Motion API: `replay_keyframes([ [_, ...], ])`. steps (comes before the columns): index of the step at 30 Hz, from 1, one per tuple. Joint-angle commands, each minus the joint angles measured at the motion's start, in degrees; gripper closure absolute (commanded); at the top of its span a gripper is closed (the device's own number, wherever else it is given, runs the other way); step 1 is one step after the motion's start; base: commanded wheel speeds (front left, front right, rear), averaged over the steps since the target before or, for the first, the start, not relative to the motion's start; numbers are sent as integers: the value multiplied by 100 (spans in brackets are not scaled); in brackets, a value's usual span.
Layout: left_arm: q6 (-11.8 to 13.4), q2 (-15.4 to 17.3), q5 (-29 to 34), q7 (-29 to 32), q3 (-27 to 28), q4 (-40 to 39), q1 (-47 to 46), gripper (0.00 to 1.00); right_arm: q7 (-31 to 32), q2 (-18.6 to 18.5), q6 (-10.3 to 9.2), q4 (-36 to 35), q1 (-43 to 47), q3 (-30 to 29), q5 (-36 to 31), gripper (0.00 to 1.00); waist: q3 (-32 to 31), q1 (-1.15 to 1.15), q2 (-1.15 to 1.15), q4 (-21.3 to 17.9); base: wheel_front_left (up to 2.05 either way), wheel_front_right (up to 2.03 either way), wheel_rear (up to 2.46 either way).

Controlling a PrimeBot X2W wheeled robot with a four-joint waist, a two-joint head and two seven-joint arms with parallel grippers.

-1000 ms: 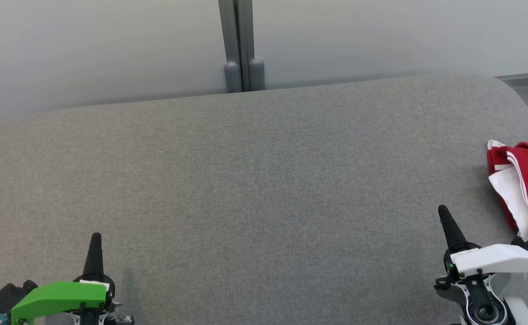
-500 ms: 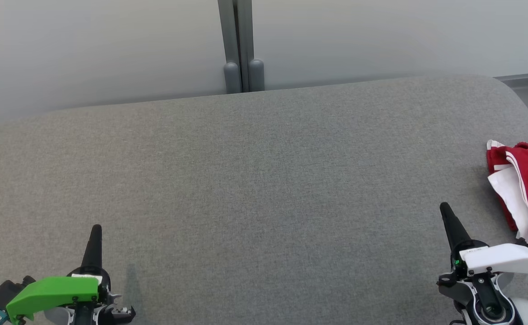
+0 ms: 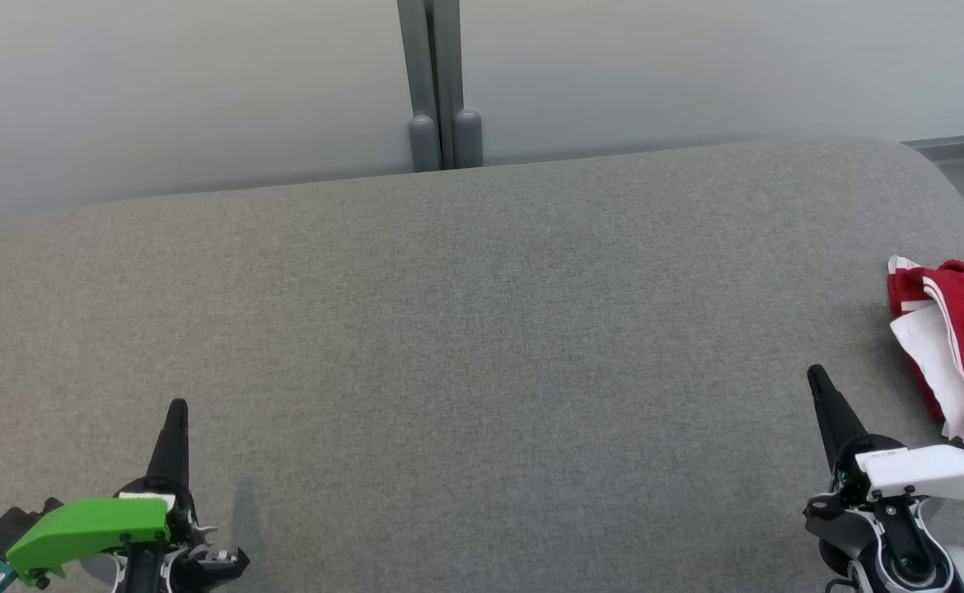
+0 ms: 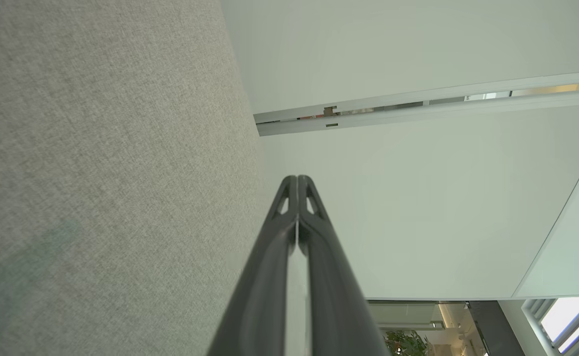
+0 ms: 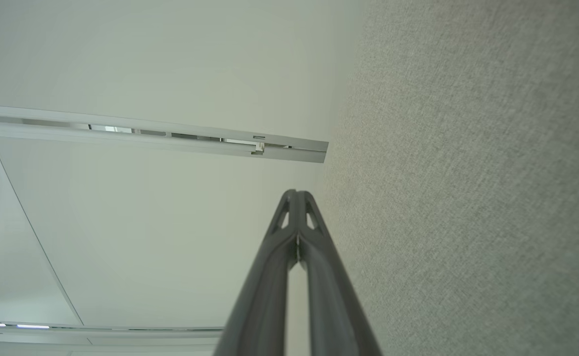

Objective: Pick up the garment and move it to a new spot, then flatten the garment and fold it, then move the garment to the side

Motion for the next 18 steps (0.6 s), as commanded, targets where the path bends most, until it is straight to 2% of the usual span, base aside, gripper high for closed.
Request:
replay_keyframes([
  [1,-29,45,-114,31,23,-44,-126,100,44,-34,-1,-62,54,-23,121,100,-1,0,0,0,0,0,0],
  [18,-34,48,-781,206,33,-96,-188,100,215,-39,-1,-203,110,-80,795,100,-15,0,0,-5,0,0,0],
])
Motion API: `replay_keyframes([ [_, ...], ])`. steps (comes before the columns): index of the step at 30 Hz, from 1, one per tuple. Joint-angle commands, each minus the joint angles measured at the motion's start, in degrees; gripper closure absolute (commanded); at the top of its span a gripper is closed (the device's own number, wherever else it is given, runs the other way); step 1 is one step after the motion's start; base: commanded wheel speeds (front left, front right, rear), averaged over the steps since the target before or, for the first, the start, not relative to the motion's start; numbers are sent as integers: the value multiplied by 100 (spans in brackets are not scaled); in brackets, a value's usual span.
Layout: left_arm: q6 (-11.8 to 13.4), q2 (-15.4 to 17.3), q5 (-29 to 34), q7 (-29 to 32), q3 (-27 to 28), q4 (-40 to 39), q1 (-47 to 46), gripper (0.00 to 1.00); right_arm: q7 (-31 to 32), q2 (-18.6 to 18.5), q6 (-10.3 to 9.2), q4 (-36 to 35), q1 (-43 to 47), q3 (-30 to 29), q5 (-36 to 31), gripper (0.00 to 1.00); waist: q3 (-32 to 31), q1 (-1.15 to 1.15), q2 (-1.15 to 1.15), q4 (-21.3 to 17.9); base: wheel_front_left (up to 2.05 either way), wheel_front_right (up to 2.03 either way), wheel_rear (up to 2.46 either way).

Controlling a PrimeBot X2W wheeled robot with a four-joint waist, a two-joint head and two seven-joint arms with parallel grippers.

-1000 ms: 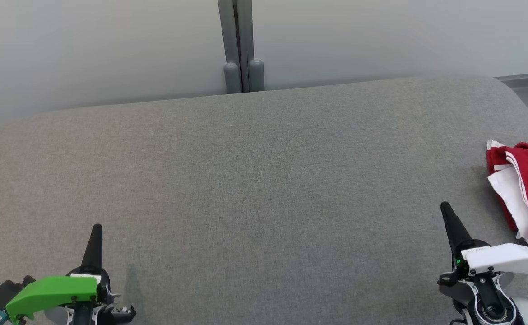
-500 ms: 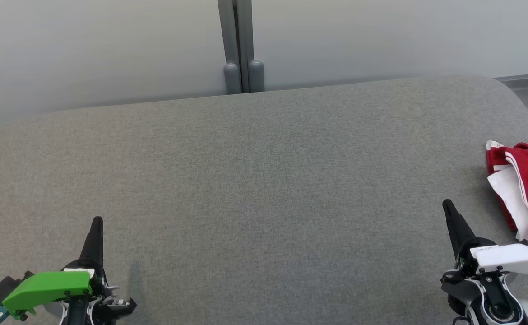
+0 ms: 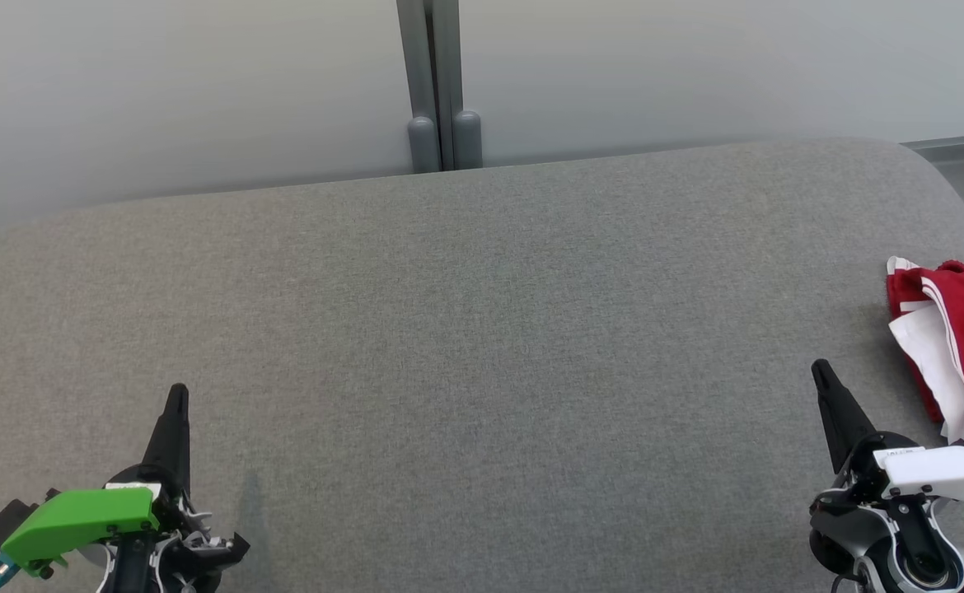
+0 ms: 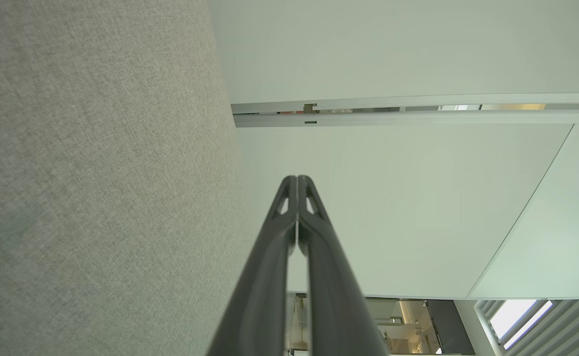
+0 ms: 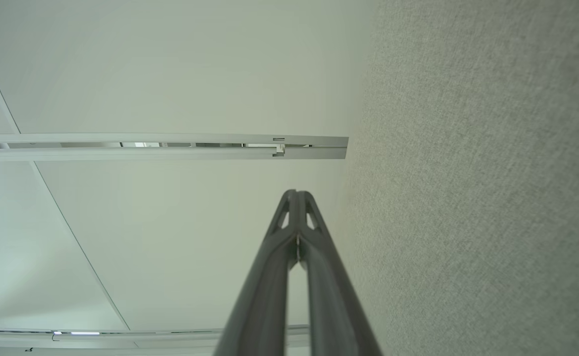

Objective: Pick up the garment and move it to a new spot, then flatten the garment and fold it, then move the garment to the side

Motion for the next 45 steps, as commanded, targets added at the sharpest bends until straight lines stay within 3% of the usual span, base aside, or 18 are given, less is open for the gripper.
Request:
replay_keyframes([
  [1,-34,42,-56,31,18,-22,-89,100,16,-33,0,-36,63,-16,56,100,-1,0,0,0,0,0,0],
  [45,-34,41,-56,26,16,-17,-80,100,14,-33,0,-32,63,-13,52,100,0,0,0,0,0,0,0],
])
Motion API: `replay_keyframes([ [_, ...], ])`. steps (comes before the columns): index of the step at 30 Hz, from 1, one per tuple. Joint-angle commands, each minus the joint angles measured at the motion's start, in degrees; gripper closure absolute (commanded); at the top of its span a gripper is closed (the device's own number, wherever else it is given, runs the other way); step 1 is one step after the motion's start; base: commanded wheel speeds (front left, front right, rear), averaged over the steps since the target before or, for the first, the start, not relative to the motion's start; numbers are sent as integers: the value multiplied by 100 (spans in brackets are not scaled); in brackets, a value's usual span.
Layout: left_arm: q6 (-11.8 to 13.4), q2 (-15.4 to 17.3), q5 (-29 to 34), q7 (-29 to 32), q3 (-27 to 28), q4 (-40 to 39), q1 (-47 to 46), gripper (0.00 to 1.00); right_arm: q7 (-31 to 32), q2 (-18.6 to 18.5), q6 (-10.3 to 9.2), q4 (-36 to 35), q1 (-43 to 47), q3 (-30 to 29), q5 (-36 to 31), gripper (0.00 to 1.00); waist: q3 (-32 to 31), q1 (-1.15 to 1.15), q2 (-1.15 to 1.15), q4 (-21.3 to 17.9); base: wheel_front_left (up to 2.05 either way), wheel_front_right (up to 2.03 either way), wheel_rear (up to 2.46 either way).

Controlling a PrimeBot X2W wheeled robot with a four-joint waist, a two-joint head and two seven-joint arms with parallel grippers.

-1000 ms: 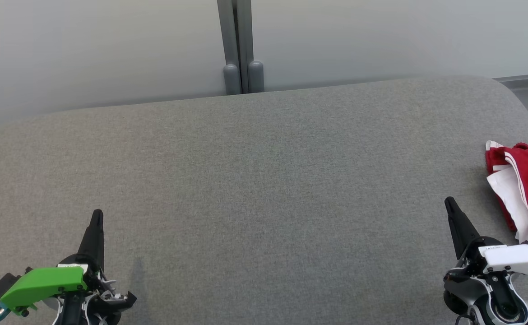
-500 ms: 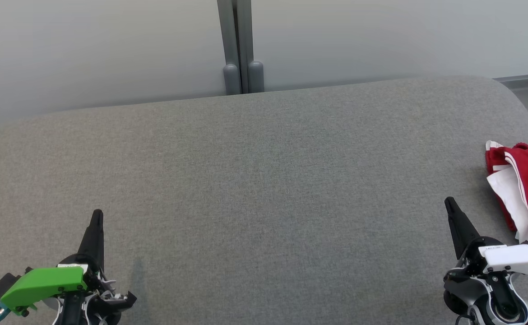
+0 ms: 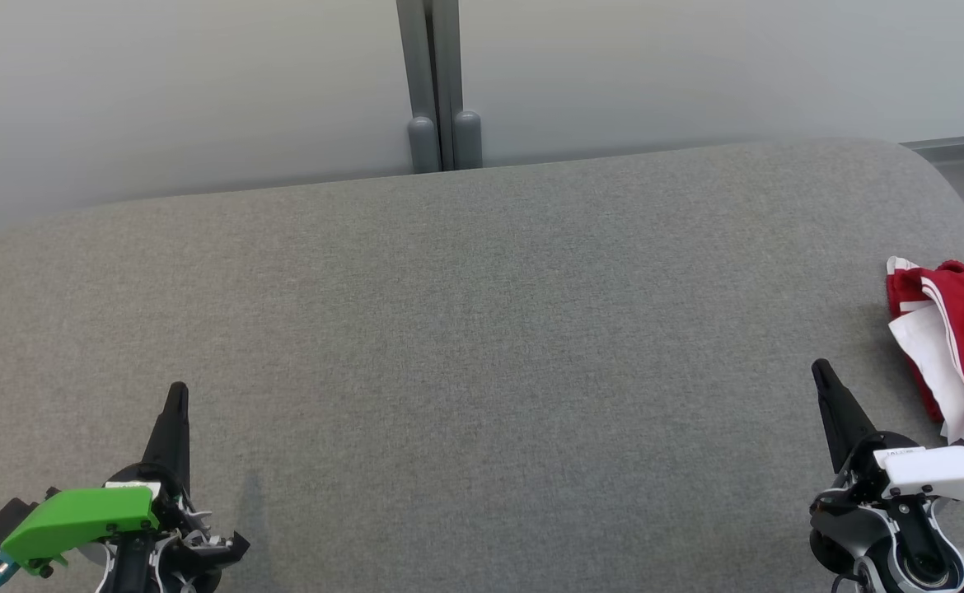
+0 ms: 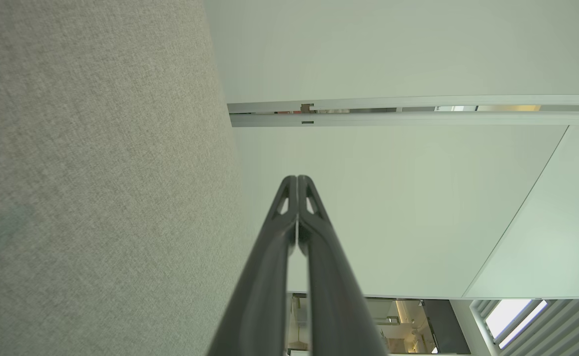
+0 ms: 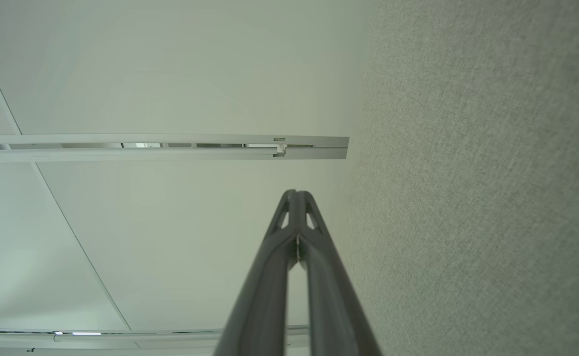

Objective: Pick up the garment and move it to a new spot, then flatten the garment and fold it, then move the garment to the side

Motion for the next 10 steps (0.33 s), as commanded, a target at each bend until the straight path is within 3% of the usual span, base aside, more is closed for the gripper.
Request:
replay_keyframes([
  [1,-32,40,-23,21,13,-9,-60,100,8,-32,0,-22,61,-10,18,100,0,0,0,0,0,0,0],
  [10,-33,40,-23,20,13,-9,-60,100,8,-32,0,-22,61,-10,18,100,0,0,0,0,0,0,0],
])
